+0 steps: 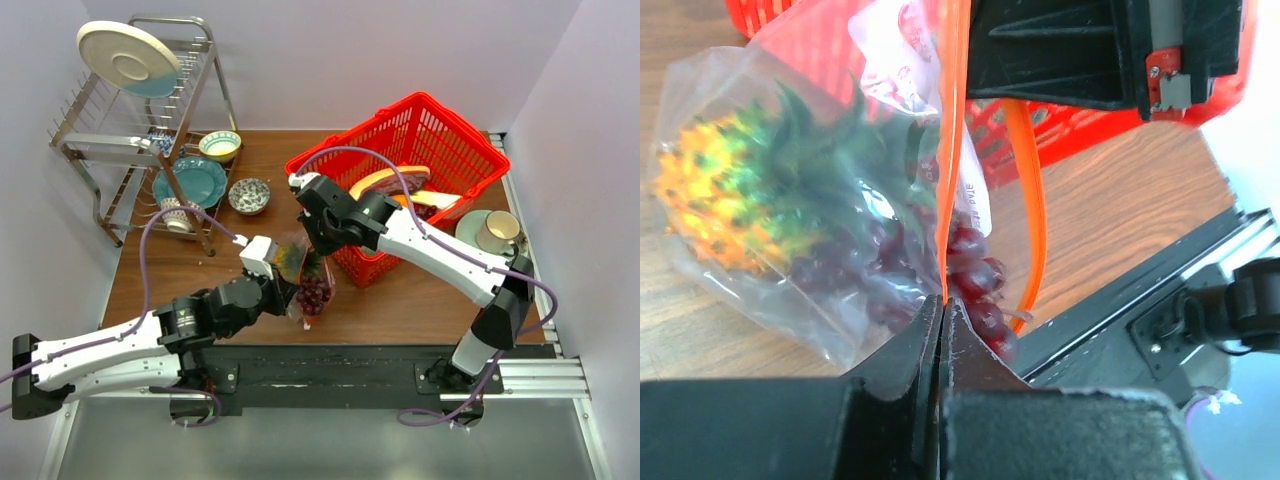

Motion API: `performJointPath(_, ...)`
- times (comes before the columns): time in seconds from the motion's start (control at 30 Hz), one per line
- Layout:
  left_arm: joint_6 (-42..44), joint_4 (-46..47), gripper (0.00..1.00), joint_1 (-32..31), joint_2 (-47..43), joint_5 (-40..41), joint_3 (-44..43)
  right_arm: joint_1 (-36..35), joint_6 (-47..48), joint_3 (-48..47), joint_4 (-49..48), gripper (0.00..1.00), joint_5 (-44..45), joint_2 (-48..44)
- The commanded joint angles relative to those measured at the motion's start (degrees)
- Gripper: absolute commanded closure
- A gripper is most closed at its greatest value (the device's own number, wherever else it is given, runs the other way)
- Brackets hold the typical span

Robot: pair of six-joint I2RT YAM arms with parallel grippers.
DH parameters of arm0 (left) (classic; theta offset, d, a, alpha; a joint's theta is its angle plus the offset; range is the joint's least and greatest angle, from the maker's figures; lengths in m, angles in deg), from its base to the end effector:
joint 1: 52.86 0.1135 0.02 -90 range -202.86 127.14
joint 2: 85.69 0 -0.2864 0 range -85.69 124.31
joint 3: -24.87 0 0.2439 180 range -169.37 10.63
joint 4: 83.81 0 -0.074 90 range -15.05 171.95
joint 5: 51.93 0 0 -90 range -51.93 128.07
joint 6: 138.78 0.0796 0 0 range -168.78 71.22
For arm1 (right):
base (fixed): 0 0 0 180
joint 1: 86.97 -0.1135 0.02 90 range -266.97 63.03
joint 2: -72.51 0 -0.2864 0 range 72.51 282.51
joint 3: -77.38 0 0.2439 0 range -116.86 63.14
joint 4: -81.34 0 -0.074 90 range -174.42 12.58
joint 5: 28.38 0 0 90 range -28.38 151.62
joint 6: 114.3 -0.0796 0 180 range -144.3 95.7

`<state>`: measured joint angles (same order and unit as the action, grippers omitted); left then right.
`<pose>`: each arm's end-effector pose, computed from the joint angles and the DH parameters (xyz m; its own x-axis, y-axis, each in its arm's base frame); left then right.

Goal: Place the food in the zip-top bag and seal the zipper
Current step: Adjust the zipper food storage bag at the center of the board.

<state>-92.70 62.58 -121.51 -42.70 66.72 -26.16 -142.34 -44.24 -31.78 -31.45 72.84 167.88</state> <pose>0.1017 -0.1554 0.2808 -0.5709 -0.2115 -0.7933 0.3663 0.7991 -0.4767 0.2255 0.2992 0.3347 -0.6818 -0.3985 -0.6135 -0.5412 0.8390 0.0564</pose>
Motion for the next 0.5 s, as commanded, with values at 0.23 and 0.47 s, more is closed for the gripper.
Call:
performJointPath(0.23,5.9,-16.5,1.00,1.2,0.2,4.4,-28.1,1.8,6.1,-24.4,13.8,1.00,8.2,4.1)
performJointPath(0.47,5.7,-20.6,1.00,1.2,0.7,4.9,-28.7,2.4,6.2,-24.5,13.6,1.00,3.9,5.3)
